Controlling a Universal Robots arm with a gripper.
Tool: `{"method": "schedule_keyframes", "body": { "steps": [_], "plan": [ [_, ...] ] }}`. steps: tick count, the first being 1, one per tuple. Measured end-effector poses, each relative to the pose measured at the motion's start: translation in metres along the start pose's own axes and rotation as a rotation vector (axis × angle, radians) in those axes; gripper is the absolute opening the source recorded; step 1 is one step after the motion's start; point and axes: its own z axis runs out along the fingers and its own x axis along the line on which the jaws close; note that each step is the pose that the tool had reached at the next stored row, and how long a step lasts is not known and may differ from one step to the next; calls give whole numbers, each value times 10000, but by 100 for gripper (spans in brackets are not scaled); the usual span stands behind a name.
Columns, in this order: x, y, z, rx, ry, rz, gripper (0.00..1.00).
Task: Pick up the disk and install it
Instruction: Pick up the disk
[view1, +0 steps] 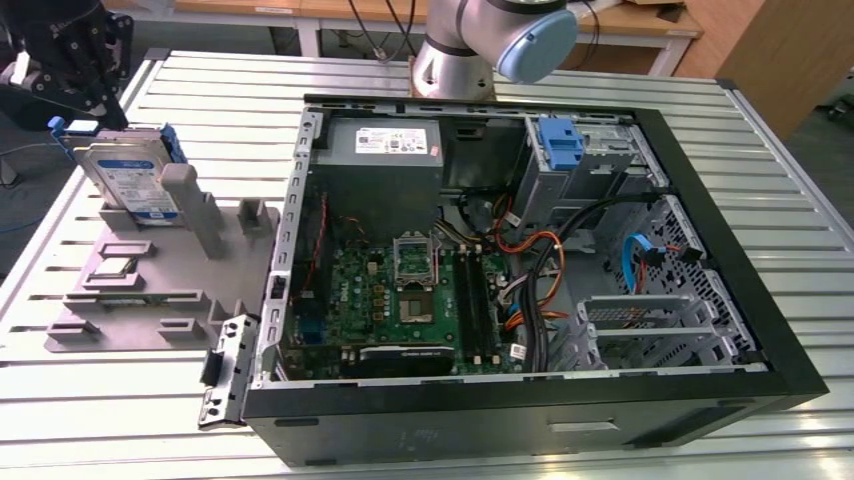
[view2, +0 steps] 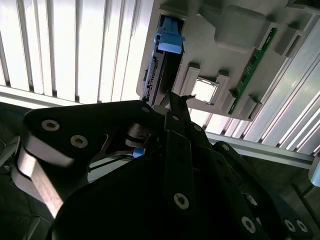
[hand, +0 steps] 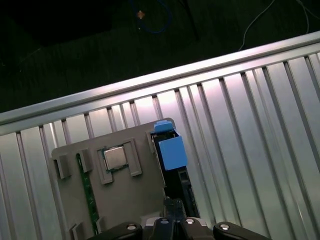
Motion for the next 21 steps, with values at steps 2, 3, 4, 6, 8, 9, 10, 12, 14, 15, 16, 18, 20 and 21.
{"method": "schedule_keyframes", "body": {
  "steps": [2, 3, 4, 6, 8, 9, 10, 12, 14, 15, 16, 18, 20, 21],
  "plan": [
    [0, 1, 0, -4, 15, -175, 10],
    [0, 0, 0, -6, 22, -264, 10],
    [0, 0, 2, -7, 28, -358, 10],
    [-1, 0, 5, -14, 31, -543, 10],
    [-2, 1, 9, -26, 12, -717, 10],
    [-2, 1, 12, -33, -5, -797, 10],
    [-3, 1, 14, -38, -20, -855, 10],
    [-3, 7, 22, -34, -28, -897, 10],
    [-4, 30, 29, -25, -30, -899, 10],
    [-7, 37, 31, -24, -30, -898, 10],
    [-11, 43, 34, -23, -31, -899, 10],
    [-18, 54, 40, -19, -36, -899, 10],
    [-23, 65, 47, -18, -49, -900, 10],
    [-25, 73, 51, -15, -55, -900, 10]
  ]
}}
